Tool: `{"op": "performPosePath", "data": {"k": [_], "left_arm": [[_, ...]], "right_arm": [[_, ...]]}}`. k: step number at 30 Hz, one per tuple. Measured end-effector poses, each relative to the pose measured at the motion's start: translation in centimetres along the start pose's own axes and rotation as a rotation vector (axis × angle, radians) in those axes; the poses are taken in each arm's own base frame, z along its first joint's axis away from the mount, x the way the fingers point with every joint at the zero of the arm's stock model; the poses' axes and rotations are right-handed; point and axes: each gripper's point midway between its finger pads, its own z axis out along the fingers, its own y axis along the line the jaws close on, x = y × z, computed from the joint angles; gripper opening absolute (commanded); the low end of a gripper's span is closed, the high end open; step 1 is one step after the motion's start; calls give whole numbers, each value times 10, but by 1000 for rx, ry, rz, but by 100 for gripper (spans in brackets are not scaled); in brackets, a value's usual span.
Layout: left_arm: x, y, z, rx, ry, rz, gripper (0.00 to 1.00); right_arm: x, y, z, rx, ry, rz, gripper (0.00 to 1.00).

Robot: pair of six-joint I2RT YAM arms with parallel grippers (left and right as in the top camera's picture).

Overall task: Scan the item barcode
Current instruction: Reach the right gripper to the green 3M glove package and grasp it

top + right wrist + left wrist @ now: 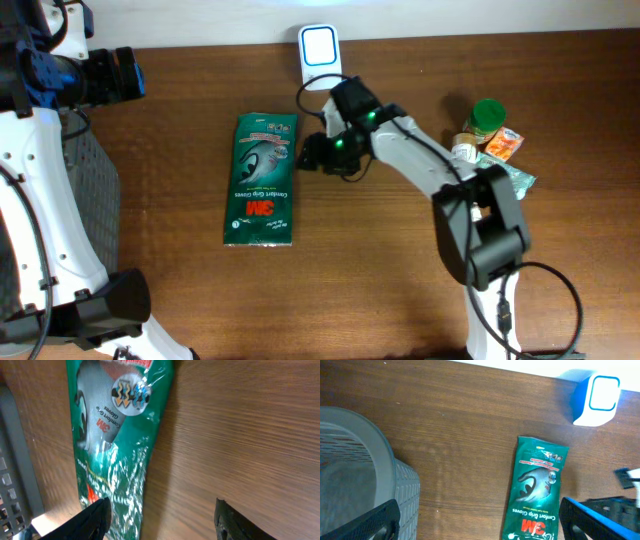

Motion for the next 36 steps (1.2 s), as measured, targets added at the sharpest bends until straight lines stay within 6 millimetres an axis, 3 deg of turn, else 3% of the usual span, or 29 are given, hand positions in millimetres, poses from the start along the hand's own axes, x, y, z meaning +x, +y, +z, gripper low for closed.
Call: {"op": "performPosePath", "data": {"k": [4, 11, 12, 15, 17, 22, 30, 32, 36], "left_arm": [[0, 0, 0, 0, 0, 0, 99], [0, 0, 0, 0, 0, 0, 99], [0, 0, 0, 0, 0, 0, 99], [0, 0, 0, 0, 0, 0, 99], [0, 0, 0, 0, 0, 0, 99], [0, 0, 0, 0, 0, 0, 99], [0, 0, 0, 0, 0, 0, 99], [0, 0, 0, 0, 0, 0, 99], [0, 0, 0, 0, -1, 0, 99]], "right_arm": [[8, 11, 33, -43, 29, -13, 63], [7, 40, 55, -113, 0, -52, 61], [6, 42, 57, -119, -5, -51, 57], [7, 45, 64, -119, -8, -23, 19], [9, 42, 73, -114, 2, -6, 5], [13, 39, 80, -106, 19, 33, 4], [23, 32, 71, -73, 70, 33, 4], [27, 26, 57, -22, 78, 10, 4], [20, 31, 2, 74, 8, -102, 4]]}}
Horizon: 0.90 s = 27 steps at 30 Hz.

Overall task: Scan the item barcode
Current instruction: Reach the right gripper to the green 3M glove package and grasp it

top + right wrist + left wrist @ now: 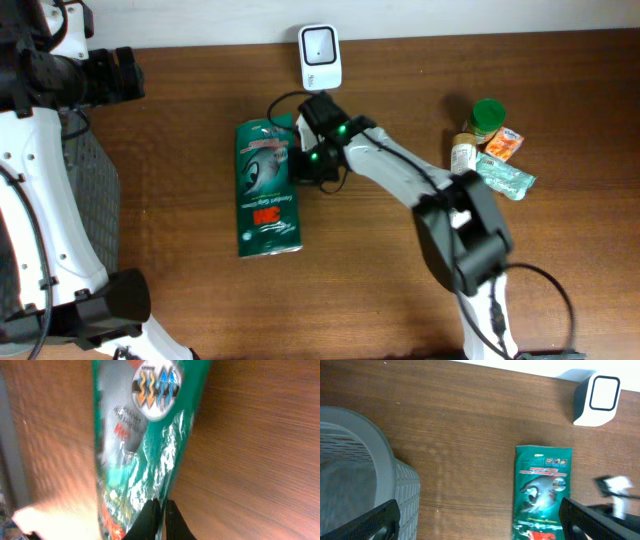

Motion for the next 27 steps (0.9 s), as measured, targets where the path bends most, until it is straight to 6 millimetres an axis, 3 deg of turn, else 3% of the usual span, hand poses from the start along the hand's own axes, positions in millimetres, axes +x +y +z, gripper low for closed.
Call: {"op": "performPosePath", "data": {"k": [5, 7, 12, 27], "left_arm": [[0, 0, 0, 0, 1, 0, 99], [0, 0, 0, 0, 1, 0, 99], [0, 0, 0, 0, 1, 0, 99], [0, 0, 0, 0, 1, 0, 99]], "right_arm": [[-9, 13, -91, 143, -164, -194, 4], [-11, 15, -113, 186, -205, -242, 4], [-7, 3, -112, 244, -178, -266, 4], [-11, 3, -112, 253, -195, -281, 4]]}}
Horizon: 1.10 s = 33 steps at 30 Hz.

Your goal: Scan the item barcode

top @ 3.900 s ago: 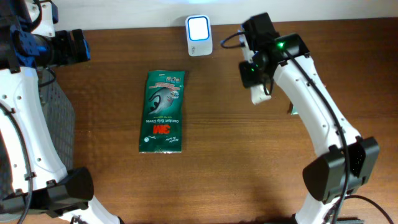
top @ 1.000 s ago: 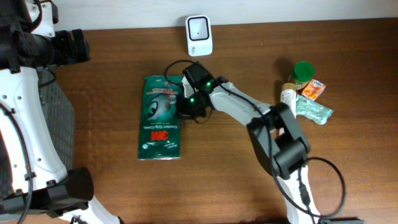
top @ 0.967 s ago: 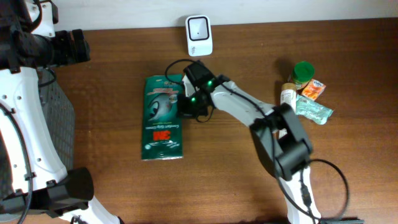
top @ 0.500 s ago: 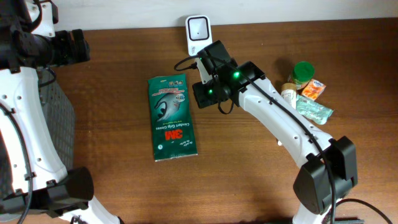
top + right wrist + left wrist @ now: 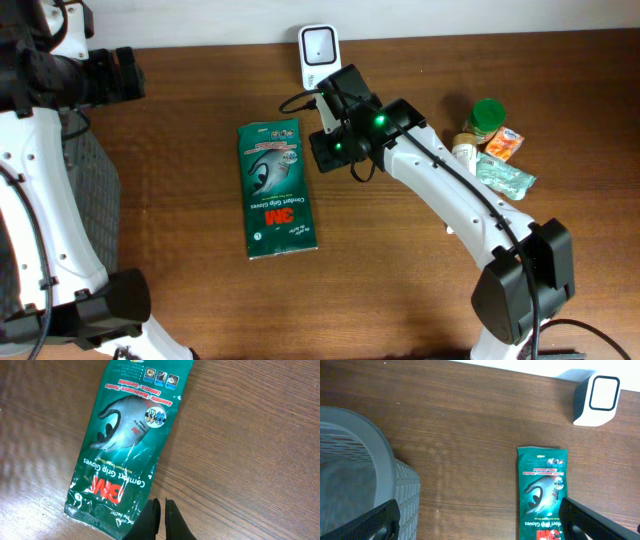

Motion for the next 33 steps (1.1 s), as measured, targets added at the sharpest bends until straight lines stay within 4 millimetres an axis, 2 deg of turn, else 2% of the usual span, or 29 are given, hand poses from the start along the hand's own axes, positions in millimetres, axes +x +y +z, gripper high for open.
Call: {"op": "performPosePath", "data": {"k": [25, 27, 28, 30, 33], "left_arm": [[0, 0, 0, 0, 0, 0, 99], [0, 0, 0, 0, 0, 0, 99], [0, 0, 0, 0, 0, 0, 99], [0, 0, 0, 0, 0, 0, 99], [0, 0, 0, 0, 0, 0, 99]], "right_arm": [[0, 0, 0, 0, 0, -22, 6], [0, 0, 0, 0, 0, -22, 25], [0, 0, 0, 0, 0, -22, 44], [-2, 0, 0, 2, -6, -26, 52], [-8, 1, 1, -7, -33, -21, 53]]}}
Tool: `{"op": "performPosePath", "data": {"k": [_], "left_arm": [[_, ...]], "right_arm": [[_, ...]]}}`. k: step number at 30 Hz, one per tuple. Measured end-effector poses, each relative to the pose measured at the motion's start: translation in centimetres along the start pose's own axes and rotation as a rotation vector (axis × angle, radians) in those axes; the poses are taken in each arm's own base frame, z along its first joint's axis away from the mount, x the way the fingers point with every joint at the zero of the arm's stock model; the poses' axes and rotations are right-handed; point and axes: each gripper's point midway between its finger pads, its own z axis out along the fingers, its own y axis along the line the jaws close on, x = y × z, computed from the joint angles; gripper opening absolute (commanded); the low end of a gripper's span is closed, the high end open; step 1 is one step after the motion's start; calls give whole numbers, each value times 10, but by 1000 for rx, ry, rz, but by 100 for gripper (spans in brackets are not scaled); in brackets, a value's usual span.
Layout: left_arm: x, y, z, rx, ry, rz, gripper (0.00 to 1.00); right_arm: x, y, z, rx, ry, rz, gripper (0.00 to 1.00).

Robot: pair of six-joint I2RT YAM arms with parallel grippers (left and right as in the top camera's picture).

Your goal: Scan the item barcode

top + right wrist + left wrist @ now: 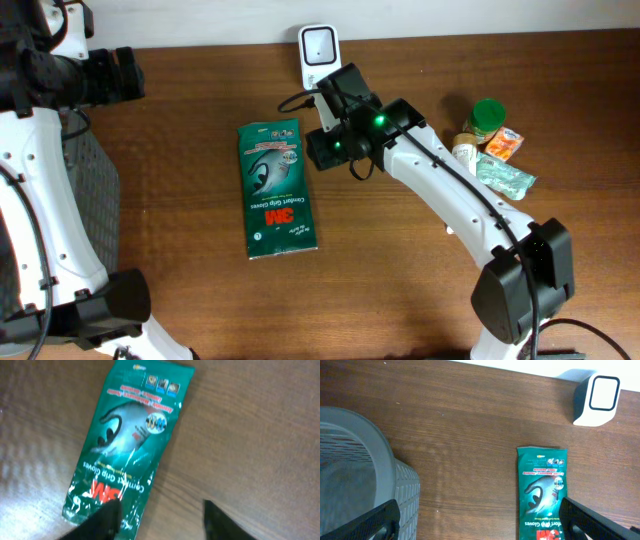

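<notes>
A green 3M gloves pack (275,187) lies flat, printed face up, on the brown table (400,270); it also shows in the wrist views (542,492) (125,445). The white scanner (318,48) (597,397) stands at the back edge. My right gripper (322,150) (160,522) hovers open over the table just right of the pack's upper part, with nothing between its fingers (95,520). My left gripper (128,73) (480,525) is open, high at the far left. No barcode shows.
A grey mesh basket (95,200) (355,470) stands at the left edge. At the right are a green-capped bottle (487,113), a small jar (462,150), an orange packet (503,143) and a pale green packet (505,178).
My right gripper was shut above the table beside the pack and is now open in about the same place. The pack and the left arm have not moved.
My right gripper was open, low at the pack's right edge. Then it was shut there, and the pack lay shifted right and lower. Then it stood higher, shut on nothing, with the pack flat on the table. Now it is open.
</notes>
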Motion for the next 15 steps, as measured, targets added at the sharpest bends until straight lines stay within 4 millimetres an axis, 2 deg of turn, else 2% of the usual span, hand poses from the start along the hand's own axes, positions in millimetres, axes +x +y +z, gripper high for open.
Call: {"op": "performPosePath", "data": {"k": [3, 6, 9, 10, 13, 14, 15], "left_arm": [[0, 0, 0, 0, 0, 0, 99], [0, 0, 0, 0, 0, 0, 99], [0, 0, 0, 0, 0, 0, 99], [0, 0, 0, 1, 0, 0, 99], [0, -4, 0, 26, 1, 0, 99], [1, -9, 0, 53, 3, -1, 49], [0, -16, -1, 92, 1, 0, 15]], "right_arm": [[-5, 7, 8, -58, -11, 6, 54], [-2, 10, 25, -132, 21, 27, 54], [4, 1, 40, -187, 66, 73, 54], [5, -8, 43, -204, 77, 102, 53], [3, -18, 42, -218, 73, 137, 54], [2, -19, 41, -224, 72, 144, 53], [1, -18, 41, -229, 67, 145, 53]]}}
